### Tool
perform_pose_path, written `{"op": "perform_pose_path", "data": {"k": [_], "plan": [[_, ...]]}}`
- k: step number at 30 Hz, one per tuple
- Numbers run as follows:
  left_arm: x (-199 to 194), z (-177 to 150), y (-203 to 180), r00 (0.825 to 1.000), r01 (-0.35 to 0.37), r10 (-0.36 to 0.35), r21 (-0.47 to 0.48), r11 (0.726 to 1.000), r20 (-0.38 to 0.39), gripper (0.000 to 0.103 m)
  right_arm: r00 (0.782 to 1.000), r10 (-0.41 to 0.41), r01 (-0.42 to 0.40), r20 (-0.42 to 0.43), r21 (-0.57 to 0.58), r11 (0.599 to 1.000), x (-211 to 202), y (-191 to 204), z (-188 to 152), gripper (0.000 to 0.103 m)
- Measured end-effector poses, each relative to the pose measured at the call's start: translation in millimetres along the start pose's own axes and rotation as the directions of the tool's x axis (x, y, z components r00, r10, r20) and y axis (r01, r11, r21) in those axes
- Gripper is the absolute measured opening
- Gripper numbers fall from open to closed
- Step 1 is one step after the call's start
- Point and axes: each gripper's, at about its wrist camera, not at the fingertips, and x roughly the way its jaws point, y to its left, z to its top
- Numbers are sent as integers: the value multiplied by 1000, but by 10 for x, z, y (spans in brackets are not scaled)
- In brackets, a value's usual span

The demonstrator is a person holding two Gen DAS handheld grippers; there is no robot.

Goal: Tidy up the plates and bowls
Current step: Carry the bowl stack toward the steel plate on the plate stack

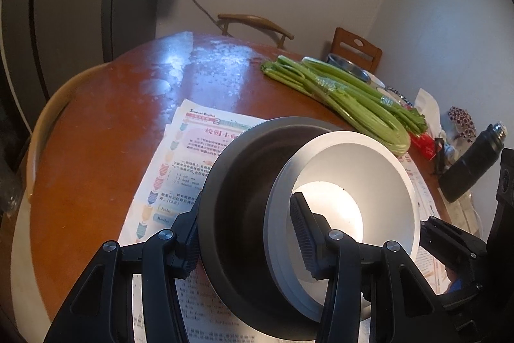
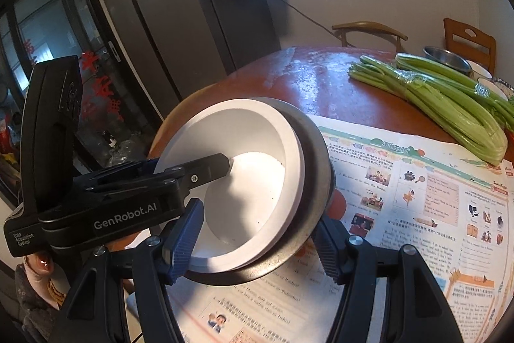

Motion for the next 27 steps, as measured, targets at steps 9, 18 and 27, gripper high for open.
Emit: {"op": "perform_pose_path", "data": {"k": [9, 18, 27], "plan": [[231, 20, 49, 999, 14, -14, -3, 1000, -32, 52, 999, -20, 21, -34, 23, 1000, 199, -92, 21, 66], [357, -5, 111, 998, 22, -22, -14, 1000, -50, 52, 998, -40, 41, -57, 17, 999, 304, -78, 4, 66], [405, -37, 182, 998, 29, -30, -20, 999, -58, 52, 997, -50, 51, -63, 11, 999, 373, -65, -6, 66]]}}
